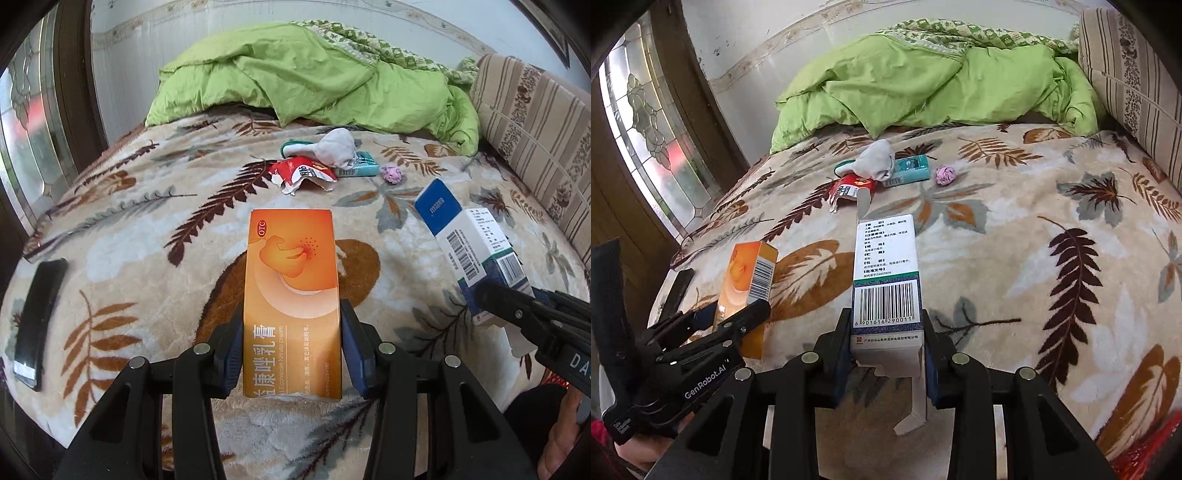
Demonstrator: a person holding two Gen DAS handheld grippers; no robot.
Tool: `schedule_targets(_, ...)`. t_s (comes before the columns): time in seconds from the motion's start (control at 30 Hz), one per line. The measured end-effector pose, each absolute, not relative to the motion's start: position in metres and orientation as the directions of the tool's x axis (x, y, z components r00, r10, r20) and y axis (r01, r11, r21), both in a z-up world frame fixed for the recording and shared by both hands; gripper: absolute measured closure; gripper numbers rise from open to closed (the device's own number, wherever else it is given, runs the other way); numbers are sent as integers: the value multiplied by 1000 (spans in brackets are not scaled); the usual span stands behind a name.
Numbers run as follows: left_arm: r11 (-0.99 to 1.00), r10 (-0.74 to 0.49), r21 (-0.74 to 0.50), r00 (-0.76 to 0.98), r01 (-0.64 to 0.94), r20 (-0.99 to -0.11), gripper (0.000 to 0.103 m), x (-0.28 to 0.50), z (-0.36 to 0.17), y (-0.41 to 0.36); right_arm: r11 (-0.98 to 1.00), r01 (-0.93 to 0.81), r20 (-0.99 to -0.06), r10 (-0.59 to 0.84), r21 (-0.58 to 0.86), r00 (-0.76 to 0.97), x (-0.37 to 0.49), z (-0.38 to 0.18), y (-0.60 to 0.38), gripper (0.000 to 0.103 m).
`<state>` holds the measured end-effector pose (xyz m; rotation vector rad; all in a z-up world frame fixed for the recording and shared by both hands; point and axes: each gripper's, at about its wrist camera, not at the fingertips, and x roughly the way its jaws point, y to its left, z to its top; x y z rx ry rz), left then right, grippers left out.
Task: Collect trash
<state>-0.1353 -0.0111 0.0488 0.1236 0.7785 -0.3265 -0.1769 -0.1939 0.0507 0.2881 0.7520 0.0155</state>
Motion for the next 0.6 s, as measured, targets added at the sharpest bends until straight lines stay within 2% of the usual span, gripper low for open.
schedule_targets(0.6, 937, -214, 59, 697, 345, -685, 58, -152, 55, -21, 950, 79, -657, 148, 303, 739, -180, 49, -200, 69)
